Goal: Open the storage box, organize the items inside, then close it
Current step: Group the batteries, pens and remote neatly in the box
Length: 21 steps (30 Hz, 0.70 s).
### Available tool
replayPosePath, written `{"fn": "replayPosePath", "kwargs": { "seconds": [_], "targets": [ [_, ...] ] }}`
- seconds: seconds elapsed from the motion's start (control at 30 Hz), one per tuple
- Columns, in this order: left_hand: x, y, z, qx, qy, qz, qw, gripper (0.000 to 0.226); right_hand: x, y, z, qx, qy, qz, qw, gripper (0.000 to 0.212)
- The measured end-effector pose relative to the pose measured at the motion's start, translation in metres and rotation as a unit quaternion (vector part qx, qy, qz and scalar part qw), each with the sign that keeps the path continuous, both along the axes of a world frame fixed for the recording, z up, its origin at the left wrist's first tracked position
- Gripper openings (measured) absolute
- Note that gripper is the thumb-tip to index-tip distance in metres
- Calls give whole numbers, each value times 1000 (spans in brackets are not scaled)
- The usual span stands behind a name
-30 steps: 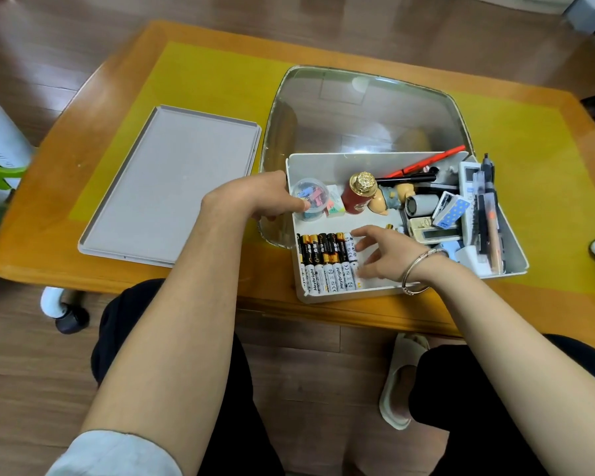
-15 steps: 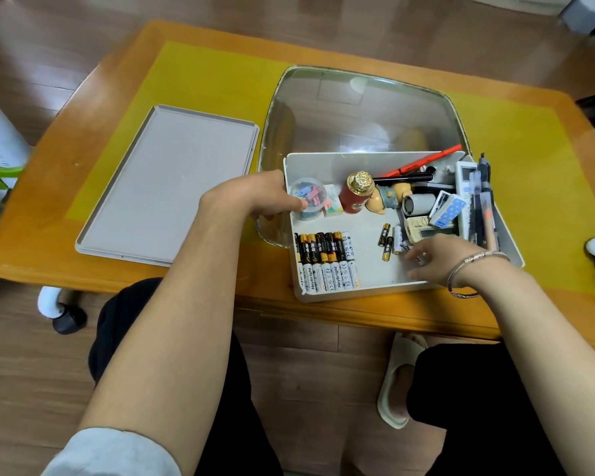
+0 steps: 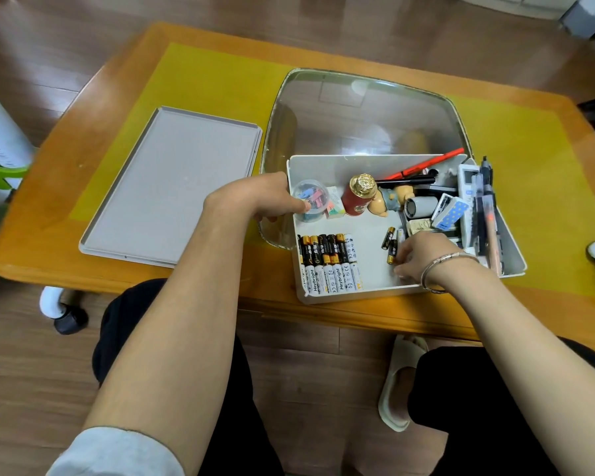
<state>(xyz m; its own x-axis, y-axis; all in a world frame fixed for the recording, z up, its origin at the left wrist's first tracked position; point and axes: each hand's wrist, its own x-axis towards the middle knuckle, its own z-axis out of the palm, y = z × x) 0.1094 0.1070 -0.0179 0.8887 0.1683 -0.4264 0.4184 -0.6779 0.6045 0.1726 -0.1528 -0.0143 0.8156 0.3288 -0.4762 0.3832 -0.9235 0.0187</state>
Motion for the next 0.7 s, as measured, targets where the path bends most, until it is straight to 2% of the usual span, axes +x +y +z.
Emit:
{"fn": "replayPosePath", "kwargs": {
  "seconds": [0.13,0.33,0.43,0.57,0.7],
  "targets": [
    [0,1,0,2,-3,1,1000,33,2,3,-7,-14,-5,-3,1000,15],
    [1,1,0,1,-2,0,1000,34,3,8,-12,-111,-20,15,994,38],
    [1,1,0,-2,-2,-4,1000,31,4,9,-13,-107,-24,44,993,29],
    [1,1,0,-1,-1,-4,1000,30,3,3,-10,-21,-25,40,999,18],
    [1,1,0,0,0,-2,1000,30,2,4,2,96,36,7,995,16]
  ]
}}
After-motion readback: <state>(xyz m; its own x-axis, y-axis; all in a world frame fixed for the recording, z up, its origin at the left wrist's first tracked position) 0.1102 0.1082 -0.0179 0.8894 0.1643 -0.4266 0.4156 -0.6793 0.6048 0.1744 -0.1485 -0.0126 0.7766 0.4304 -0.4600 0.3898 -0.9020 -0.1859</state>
